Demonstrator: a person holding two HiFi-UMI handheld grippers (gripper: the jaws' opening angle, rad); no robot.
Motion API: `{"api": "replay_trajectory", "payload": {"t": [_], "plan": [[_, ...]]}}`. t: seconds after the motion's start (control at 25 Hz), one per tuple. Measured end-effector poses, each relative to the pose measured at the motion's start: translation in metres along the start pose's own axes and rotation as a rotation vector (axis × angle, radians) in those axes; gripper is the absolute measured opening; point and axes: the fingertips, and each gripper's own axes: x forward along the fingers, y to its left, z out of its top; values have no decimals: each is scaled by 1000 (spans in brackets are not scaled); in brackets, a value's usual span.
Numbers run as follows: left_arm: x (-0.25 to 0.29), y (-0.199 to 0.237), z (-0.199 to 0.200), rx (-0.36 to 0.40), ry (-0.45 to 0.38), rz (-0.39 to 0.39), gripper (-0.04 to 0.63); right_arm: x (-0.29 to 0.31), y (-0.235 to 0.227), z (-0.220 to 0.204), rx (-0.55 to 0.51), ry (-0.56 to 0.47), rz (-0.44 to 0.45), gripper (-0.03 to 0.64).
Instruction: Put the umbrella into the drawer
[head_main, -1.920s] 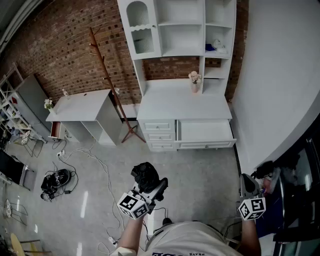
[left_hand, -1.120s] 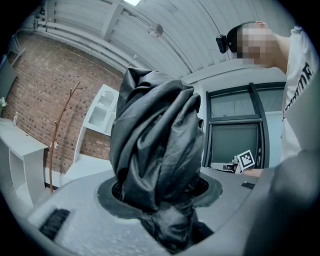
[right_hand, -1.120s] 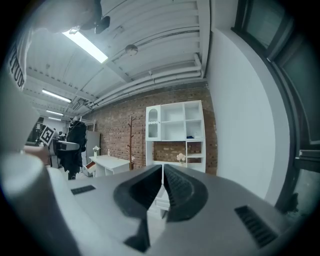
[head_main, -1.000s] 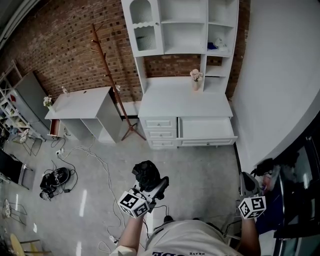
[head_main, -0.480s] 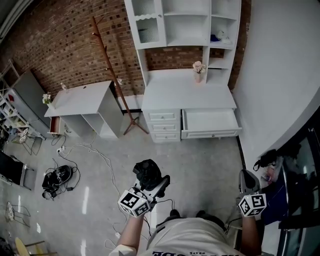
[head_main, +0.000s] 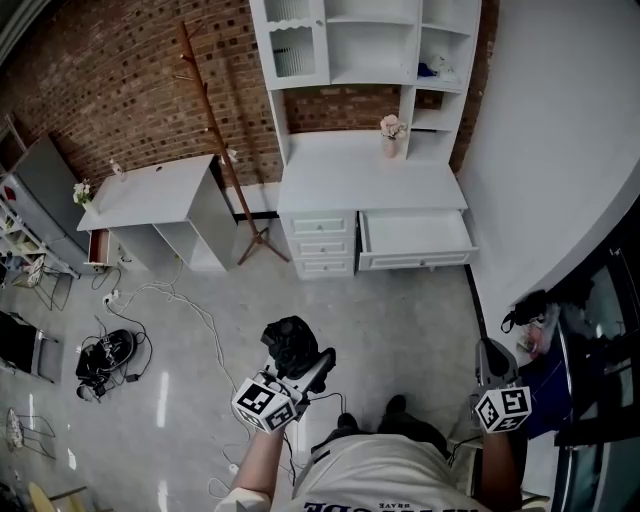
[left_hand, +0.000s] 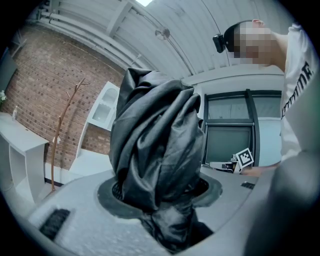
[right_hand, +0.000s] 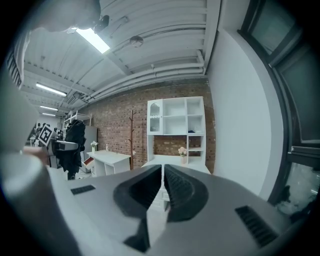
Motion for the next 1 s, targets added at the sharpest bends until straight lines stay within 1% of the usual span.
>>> {"api": "replay_trajectory", "payload": {"t": [0.24, 0.48, 0.72, 1.0], "plan": [[11, 5, 1, -13, -8, -10, 252, 12, -7, 0, 3, 10, -2, 35], [32, 12, -3, -14, 13, 17, 250, 42, -20, -5, 23, 15, 27, 34], [69, 23, -1, -1, 24, 50, 250, 86, -44, -6, 32, 16, 68, 35], [127, 34, 2, -25, 20, 93, 250, 144, -86, -2, 39, 28, 120, 34]]}}
